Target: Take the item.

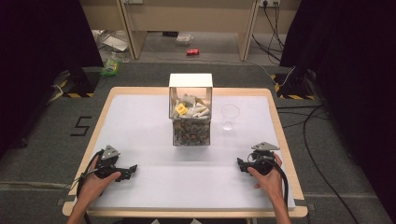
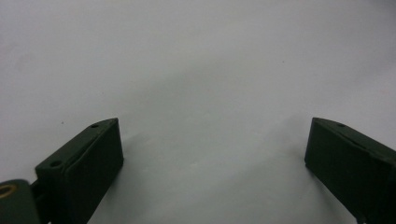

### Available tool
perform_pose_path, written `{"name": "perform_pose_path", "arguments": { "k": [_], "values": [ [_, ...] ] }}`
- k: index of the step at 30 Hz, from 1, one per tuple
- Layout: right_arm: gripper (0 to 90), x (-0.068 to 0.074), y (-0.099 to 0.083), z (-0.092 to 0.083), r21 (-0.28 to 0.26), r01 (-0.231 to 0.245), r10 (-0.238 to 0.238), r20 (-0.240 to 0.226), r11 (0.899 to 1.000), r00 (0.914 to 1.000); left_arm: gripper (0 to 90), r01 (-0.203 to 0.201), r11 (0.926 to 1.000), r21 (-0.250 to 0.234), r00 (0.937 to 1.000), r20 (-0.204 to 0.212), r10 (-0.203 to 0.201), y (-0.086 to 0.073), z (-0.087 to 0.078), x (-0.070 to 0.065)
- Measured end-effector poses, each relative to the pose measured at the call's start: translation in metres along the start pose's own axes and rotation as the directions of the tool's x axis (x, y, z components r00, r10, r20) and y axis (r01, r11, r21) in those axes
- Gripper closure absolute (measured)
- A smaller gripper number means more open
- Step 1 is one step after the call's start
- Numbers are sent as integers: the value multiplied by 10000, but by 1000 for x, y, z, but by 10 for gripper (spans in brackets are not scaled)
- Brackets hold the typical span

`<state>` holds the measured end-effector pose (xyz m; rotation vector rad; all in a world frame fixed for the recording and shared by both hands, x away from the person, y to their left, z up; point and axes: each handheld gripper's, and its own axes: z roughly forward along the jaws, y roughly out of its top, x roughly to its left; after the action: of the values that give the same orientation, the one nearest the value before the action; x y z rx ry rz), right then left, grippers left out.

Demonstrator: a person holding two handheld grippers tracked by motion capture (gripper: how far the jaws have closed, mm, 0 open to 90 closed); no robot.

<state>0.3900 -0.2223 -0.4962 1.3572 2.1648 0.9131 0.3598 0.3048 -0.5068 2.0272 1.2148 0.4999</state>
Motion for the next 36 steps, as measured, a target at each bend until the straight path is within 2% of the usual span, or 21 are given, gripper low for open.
{"name": "perform_pose_path", "arguments": {
  "k": [1, 3, 4, 8, 13, 21, 24, 25, 36],
  "values": [
    [137, 0, 0, 0, 0, 0, 0, 0, 10000, 10000, 34, 0, 10000, 0, 10000, 0, 0, 0, 0, 0],
    [210, 1, 1, -2, -108, 31, -33, -152, 9999, 9999, 34, -18, 10000, 14, 10000, -8, 18, 0, 0, 0],
    [157, 2, 2, -2, -232, 123, -126, -119, 9997, 9999, 34, -20, 10000, 14, 10000, -9, 20, 0, 0, 0],
    [186, 4, 3, -5, -482, 17, -29, -251, 9988, 9997, 34, -18, 10000, 14, 10000, -8, 18, 0, 0, 0],
    [160, 4, 9, -16, -1133, -116, 75, -360, 9935, 9993, 34, -19, 10000, 11, 10000, 0, 19, 0, 0, 0],
    [173, 7, 20, -26, -1581, -114, 30, -534, 9873, 9986, 34, -17, 10000, 8, 10000, -2, 17, 0, 0, 0],
    [186, 9, 27, -31, -1679, -20, -69, -523, 9858, 9986, 34, -19, 10000, 10, 10000, -2, 19, 0, 0, 0],
    [229, 10, 32, -35, -1780, 100, -190, -486, 9840, 9986, 34, -18, 10000, 14, 10000, -10, 18, 0, 0, 0],
    [244, 26, 61, -53, -2134, 398, -536, -592, 9762, 9968, 34, -20, 10000, 12, 10000, -2, 20, 0, 0, 0]
  ]
}}
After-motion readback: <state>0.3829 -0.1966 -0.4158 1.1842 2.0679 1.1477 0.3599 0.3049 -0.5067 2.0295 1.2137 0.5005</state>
